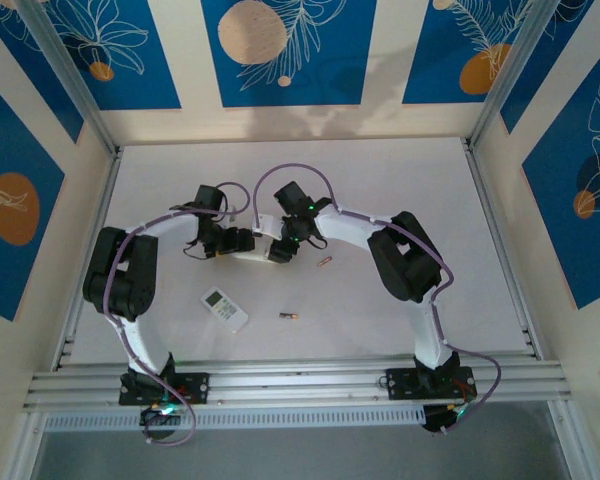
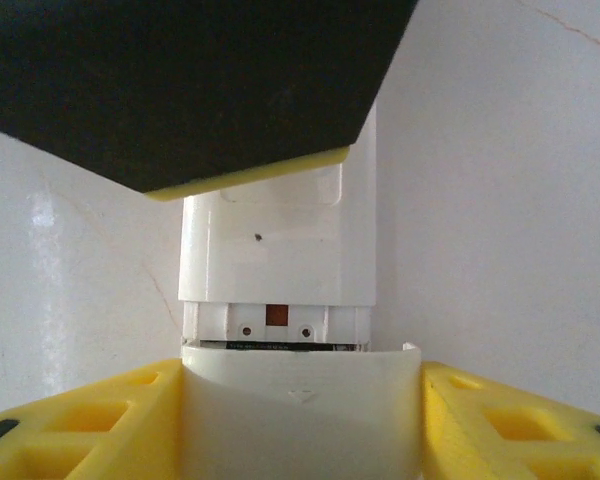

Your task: Load the batteries into the remote control

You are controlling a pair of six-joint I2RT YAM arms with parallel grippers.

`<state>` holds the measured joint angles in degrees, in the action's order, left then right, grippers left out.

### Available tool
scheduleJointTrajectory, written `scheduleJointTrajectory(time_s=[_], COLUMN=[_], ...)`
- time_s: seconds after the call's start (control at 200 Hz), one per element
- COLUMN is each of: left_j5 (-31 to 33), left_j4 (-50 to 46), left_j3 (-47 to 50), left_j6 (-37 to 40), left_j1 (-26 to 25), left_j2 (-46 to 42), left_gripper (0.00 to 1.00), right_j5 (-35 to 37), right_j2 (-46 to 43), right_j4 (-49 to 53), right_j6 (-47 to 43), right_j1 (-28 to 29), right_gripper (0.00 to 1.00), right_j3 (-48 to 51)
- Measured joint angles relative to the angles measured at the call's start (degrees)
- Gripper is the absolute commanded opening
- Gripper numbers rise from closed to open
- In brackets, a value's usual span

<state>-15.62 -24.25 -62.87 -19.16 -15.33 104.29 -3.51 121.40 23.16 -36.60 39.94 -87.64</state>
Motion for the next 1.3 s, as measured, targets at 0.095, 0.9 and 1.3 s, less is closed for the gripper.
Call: scheduleJointTrajectory(time_s=[0.095,0.9,1.3], left_j5=[0.0,0.0,0.0], left_j4=[0.0,0.0,0.0], left_j3=[0.0,0.0,0.0], left_j6=[0.0,0.0,0.0], left_j1=[0.0,0.0,0.0], left_j2=[0.0,0.0,0.0], left_gripper=[0.78,0.78,0.78], right_j5=[-0.7,-2.4,-2.3], right_j2=[0.1,3.8,4.4], right_j4=[0.2,2.4,4.8], right_j6=[0.3,1.2,1.2], right_j1=[0.0,0.5,0.5], right_gripper=[0.57,0.60,0.66], right_j3=[0.0,-3.3,-5.0])
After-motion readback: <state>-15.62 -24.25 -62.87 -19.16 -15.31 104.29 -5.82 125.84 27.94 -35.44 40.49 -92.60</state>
